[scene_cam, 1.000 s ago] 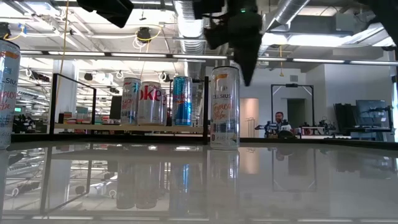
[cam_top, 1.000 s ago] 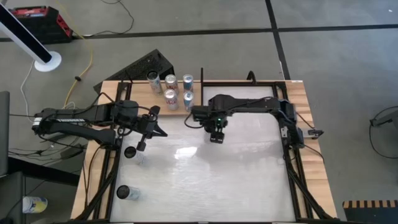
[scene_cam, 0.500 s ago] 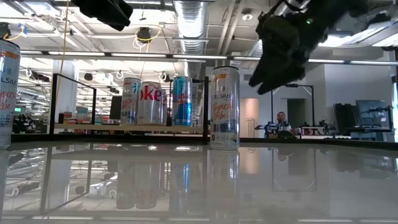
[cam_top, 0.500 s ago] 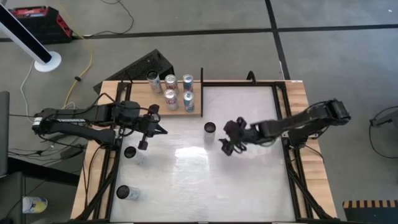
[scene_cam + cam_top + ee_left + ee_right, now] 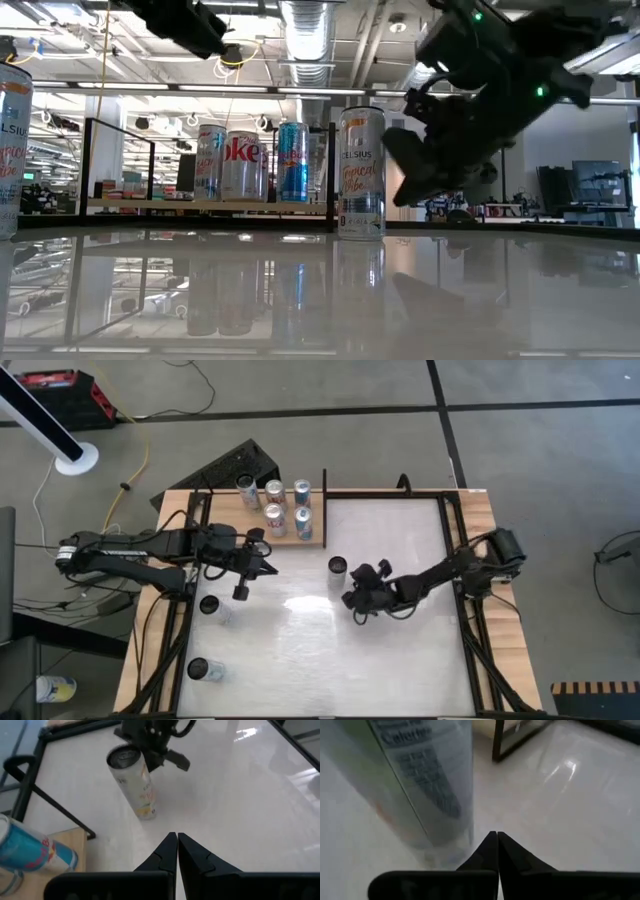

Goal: Place canned beverage on shelf
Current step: Move the bottom right white soda can to the center of the table, then put the top right white soda can on the shelf

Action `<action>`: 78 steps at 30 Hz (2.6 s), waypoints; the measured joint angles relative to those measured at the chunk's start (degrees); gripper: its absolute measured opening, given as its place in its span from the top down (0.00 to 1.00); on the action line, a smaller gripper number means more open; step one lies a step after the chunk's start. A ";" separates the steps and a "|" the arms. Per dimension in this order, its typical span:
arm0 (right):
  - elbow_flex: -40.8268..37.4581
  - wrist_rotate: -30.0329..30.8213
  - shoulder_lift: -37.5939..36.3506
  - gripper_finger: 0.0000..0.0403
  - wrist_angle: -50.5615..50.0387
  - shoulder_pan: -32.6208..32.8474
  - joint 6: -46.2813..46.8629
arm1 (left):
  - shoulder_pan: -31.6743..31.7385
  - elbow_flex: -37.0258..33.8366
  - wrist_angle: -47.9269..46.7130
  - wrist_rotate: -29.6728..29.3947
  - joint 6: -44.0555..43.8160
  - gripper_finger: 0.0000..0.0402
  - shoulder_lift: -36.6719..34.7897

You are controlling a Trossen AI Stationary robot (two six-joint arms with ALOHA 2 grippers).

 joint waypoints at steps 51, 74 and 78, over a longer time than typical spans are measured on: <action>19.87 7.42 21.34 0.96 18.95 -5.76 -14.02 | 0.20 -13.94 11.98 -1.92 -6.94 0.63 -7.28; 19.06 11.01 20.74 0.95 -32.25 2.93 26.64 | -0.11 -11.98 35.76 -12.73 -12.52 0.04 13.66; 18.94 11.02 20.72 0.93 -32.32 2.78 26.64 | -0.15 -9.49 35.78 -12.13 -15.70 0.03 17.74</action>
